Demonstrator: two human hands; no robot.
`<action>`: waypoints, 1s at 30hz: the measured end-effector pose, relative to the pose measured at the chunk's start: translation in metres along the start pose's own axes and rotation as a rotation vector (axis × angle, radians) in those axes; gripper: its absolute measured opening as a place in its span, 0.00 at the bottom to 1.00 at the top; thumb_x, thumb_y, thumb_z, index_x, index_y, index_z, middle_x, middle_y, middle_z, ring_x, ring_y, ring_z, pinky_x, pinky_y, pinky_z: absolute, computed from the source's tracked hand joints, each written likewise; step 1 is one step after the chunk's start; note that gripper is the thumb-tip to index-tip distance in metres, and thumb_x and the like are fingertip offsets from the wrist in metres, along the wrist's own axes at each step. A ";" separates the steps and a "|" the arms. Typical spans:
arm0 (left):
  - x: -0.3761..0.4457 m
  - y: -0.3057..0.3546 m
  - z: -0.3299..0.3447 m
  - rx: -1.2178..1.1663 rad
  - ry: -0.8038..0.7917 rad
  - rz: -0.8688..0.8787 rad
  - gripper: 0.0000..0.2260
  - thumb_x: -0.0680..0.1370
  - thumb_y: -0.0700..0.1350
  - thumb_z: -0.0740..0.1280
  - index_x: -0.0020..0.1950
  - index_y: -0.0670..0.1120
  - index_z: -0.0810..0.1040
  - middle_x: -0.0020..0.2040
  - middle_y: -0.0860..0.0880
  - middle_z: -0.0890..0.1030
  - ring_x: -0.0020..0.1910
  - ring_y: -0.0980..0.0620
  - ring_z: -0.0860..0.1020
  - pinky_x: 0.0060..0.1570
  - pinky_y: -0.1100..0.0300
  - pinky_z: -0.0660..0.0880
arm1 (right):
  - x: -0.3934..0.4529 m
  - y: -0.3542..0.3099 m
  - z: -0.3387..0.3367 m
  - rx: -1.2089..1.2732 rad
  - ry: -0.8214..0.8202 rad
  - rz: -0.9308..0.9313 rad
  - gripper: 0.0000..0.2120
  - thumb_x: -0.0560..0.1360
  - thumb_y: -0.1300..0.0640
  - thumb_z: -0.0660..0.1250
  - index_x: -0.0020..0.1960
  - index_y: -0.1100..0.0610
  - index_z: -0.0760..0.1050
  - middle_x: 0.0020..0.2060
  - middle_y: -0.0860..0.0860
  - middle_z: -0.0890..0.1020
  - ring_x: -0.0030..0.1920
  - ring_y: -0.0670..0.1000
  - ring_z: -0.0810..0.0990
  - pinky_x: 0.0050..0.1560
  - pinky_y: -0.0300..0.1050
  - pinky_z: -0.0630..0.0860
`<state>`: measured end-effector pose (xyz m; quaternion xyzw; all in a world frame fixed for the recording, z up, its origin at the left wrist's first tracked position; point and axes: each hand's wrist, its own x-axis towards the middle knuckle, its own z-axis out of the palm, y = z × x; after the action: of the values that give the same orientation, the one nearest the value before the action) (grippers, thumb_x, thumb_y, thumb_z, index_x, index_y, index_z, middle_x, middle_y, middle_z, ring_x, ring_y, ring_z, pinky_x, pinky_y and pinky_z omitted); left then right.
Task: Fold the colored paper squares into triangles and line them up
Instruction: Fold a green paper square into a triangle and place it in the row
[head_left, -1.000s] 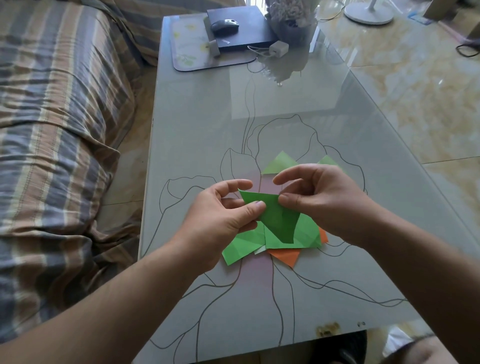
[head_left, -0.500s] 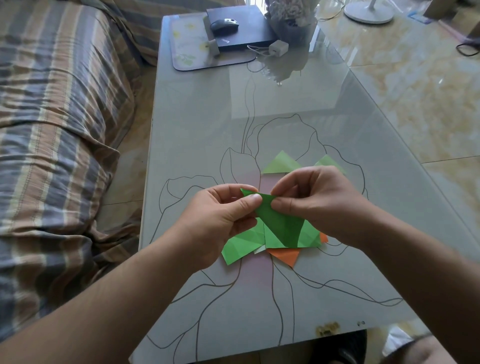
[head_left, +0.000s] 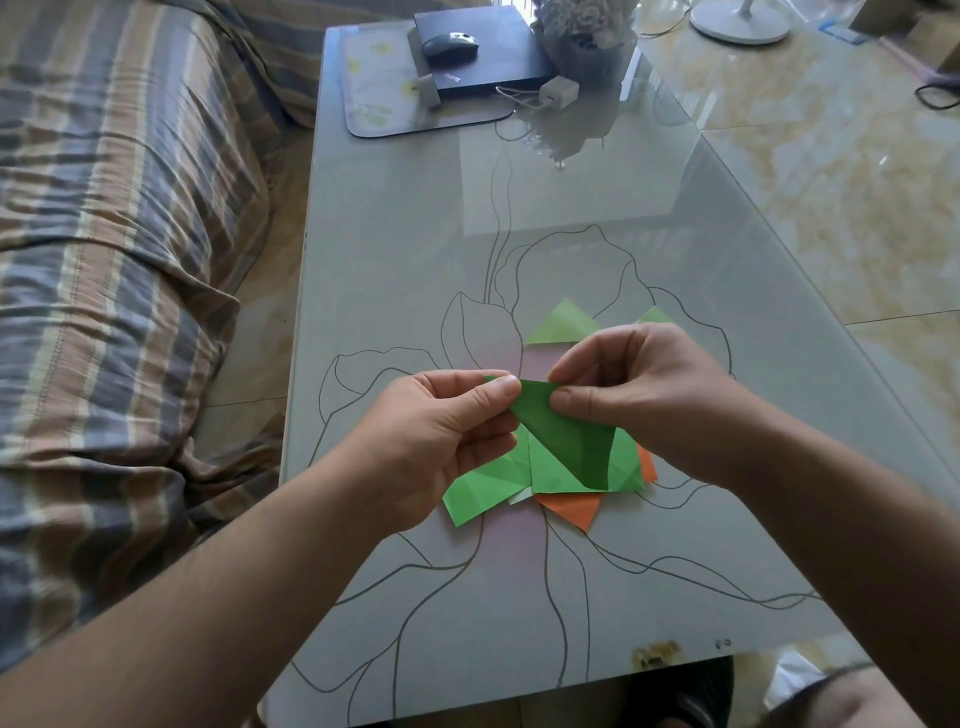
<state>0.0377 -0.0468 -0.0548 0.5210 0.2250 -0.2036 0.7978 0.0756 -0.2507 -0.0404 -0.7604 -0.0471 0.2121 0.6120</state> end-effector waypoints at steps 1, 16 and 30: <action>0.000 0.000 0.000 0.000 -0.001 0.000 0.10 0.65 0.43 0.76 0.45 0.42 0.85 0.40 0.43 0.84 0.37 0.51 0.82 0.44 0.57 0.84 | 0.000 0.000 0.000 0.009 0.001 0.001 0.07 0.71 0.68 0.78 0.44 0.58 0.85 0.41 0.62 0.86 0.42 0.54 0.83 0.53 0.53 0.81; -0.002 0.004 -0.002 0.036 -0.013 0.034 0.11 0.69 0.43 0.74 0.50 0.43 0.86 0.43 0.44 0.86 0.42 0.50 0.84 0.47 0.55 0.83 | 0.001 -0.001 -0.002 0.044 0.011 0.006 0.07 0.71 0.68 0.78 0.44 0.58 0.86 0.40 0.58 0.86 0.42 0.54 0.84 0.52 0.51 0.82; 0.000 0.002 -0.004 0.087 -0.001 0.103 0.11 0.67 0.42 0.75 0.48 0.44 0.88 0.45 0.42 0.86 0.43 0.49 0.85 0.45 0.56 0.83 | 0.001 -0.001 0.000 0.101 0.055 -0.028 0.08 0.70 0.71 0.77 0.45 0.61 0.84 0.38 0.55 0.87 0.39 0.51 0.85 0.43 0.39 0.81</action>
<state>0.0382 -0.0420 -0.0544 0.5660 0.1883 -0.1720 0.7840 0.0768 -0.2504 -0.0397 -0.7333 -0.0301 0.1849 0.6536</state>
